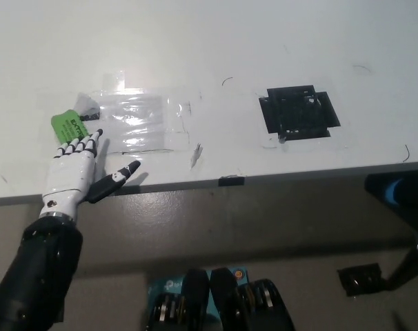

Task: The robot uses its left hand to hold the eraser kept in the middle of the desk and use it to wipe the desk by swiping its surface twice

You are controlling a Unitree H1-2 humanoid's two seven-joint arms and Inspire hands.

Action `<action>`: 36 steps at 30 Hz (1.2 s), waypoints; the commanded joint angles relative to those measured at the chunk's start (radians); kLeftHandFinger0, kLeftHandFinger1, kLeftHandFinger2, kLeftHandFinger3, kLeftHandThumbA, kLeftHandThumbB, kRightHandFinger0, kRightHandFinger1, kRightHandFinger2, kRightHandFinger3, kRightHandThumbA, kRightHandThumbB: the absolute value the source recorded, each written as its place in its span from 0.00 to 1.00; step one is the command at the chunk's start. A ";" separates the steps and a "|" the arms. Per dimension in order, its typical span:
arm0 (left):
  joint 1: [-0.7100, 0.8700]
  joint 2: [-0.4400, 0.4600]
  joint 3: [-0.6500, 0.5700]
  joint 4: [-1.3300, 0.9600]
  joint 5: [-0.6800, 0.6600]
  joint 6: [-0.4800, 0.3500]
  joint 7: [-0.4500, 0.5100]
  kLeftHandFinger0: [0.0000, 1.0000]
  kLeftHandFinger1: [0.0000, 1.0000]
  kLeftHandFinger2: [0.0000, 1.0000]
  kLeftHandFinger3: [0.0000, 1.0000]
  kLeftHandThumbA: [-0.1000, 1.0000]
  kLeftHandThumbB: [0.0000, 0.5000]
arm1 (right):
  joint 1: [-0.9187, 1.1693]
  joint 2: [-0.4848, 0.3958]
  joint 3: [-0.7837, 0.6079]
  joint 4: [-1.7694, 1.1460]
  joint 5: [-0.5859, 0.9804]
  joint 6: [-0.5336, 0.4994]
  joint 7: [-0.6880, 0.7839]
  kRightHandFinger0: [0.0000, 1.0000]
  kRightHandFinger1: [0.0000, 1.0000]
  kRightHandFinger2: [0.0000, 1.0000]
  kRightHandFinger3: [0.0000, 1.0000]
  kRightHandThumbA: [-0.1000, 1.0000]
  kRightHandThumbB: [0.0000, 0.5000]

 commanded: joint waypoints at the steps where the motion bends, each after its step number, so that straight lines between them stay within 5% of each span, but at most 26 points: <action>1: 0.157 -0.009 -0.010 0.125 -0.094 0.098 -0.178 1.00 1.00 1.00 1.00 1.00 1.00 | -0.006 -0.008 -0.006 -0.035 0.001 -0.012 0.002 1.00 1.00 1.00 1.00 1.00 0.03; 7: 0.152 -0.001 -0.015 0.082 -0.089 0.068 -0.163 1.00 1.00 1.00 1.00 1.00 0.99 | 0.002 -0.008 -0.006 -0.034 -0.008 -0.013 -0.002 1.00 1.00 1.00 1.00 1.00 0.00; 14: 0.087 0.039 0.040 -0.166 -0.069 -0.035 -0.010 1.00 1.00 1.00 1.00 1.00 0.85 | 0.008 -0.012 -0.005 -0.038 0.010 -0.015 0.011 1.00 1.00 1.00 1.00 1.00 0.00; 17: -0.003 0.061 0.068 -0.288 -0.066 -0.029 -0.040 1.00 1.00 1.00 1.00 1.00 0.75 | 0.021 -0.018 -0.003 -0.038 0.013 -0.017 0.020 1.00 1.00 1.00 1.00 1.00 0.00; 23: -0.160 0.096 0.152 -0.507 -0.076 0.031 -0.103 1.00 1.00 1.00 1.00 1.00 0.81 | 0.034 -0.016 0.000 -0.051 0.023 0.013 0.034 1.00 1.00 1.00 1.00 1.00 0.03; 25: -0.185 0.100 0.192 -0.538 -0.090 0.028 -0.088 1.00 1.00 1.00 1.00 1.00 0.92 | 0.036 -0.016 0.000 -0.055 0.029 0.026 0.041 1.00 1.00 1.00 1.00 1.00 0.06; 28: -0.170 0.103 0.225 -0.622 -0.111 0.021 -0.101 1.00 1.00 1.00 1.00 1.00 0.77 | 0.041 -0.015 0.003 -0.060 0.026 0.036 0.046 1.00 1.00 1.00 1.00 1.00 0.04; 32: -0.051 0.049 0.241 -0.763 -0.144 0.036 -0.118 1.00 1.00 1.00 1.00 1.00 0.81 | 0.053 -0.017 0.006 -0.071 0.051 0.053 0.067 1.00 1.00 1.00 1.00 1.00 0.00; 34: 0.026 0.014 0.244 -0.816 -0.188 0.039 -0.129 1.00 1.00 1.00 1.00 1.00 0.59 | 0.055 -0.018 0.009 -0.071 0.047 0.047 0.068 1.00 1.00 1.00 1.00 1.00 0.00; 36: 0.092 -0.040 0.258 -0.850 -0.244 0.044 -0.124 1.00 1.00 1.00 1.00 1.00 0.62 | 0.054 -0.015 0.009 -0.068 0.045 0.044 0.066 1.00 1.00 1.00 1.00 1.00 0.04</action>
